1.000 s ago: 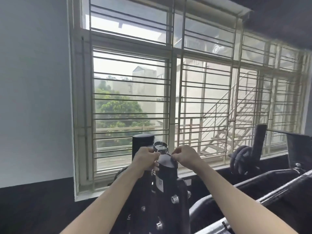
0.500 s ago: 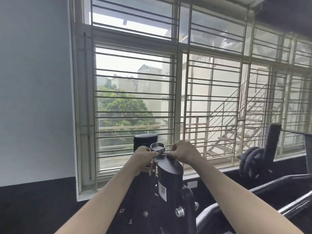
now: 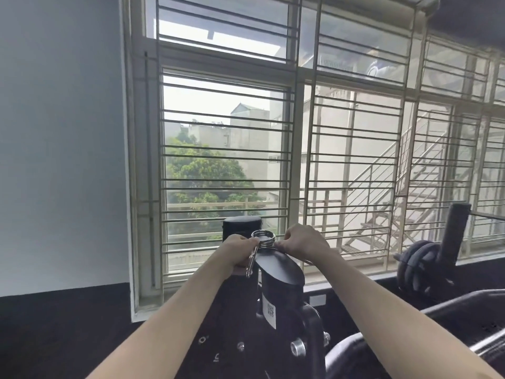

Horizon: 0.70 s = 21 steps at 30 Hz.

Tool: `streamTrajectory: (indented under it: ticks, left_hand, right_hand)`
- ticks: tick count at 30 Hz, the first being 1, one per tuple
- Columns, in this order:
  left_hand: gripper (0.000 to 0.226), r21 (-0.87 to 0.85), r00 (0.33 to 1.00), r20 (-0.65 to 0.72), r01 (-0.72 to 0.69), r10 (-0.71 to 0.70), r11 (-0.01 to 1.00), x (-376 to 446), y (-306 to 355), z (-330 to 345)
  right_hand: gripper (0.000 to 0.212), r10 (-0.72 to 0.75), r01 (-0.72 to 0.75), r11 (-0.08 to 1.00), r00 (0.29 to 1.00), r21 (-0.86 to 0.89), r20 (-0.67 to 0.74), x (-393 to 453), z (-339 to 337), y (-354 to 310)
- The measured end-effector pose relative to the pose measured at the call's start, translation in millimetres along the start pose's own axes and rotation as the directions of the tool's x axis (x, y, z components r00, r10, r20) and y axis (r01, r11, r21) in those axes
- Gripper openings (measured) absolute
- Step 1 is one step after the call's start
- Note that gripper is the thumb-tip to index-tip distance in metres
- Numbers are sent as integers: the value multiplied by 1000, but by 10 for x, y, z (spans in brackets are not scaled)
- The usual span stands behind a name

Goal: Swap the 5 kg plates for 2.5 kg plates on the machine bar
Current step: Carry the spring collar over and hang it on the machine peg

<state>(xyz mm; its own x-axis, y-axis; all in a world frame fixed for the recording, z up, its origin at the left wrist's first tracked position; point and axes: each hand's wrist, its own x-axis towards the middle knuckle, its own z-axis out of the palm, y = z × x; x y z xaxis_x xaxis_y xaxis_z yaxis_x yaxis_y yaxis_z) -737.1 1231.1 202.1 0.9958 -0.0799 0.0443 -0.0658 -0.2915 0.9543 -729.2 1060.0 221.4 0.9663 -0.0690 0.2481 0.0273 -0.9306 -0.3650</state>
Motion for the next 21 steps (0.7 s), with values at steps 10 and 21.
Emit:
streamTrajectory:
  ticks: [10, 21]
  left_hand:
    - [31, 18, 1000, -12, 3, -3, 1000, 23, -11, -4]
    - [45, 9, 994, -112, -12, 13, 1000, -151, -72, -222]
  right_hand:
    - [30, 4, -4, 1000, 1000, -23, -16, -38, -24, -28]
    - [24, 36, -28, 997, 994, 77, -106, -162, -131, -8]
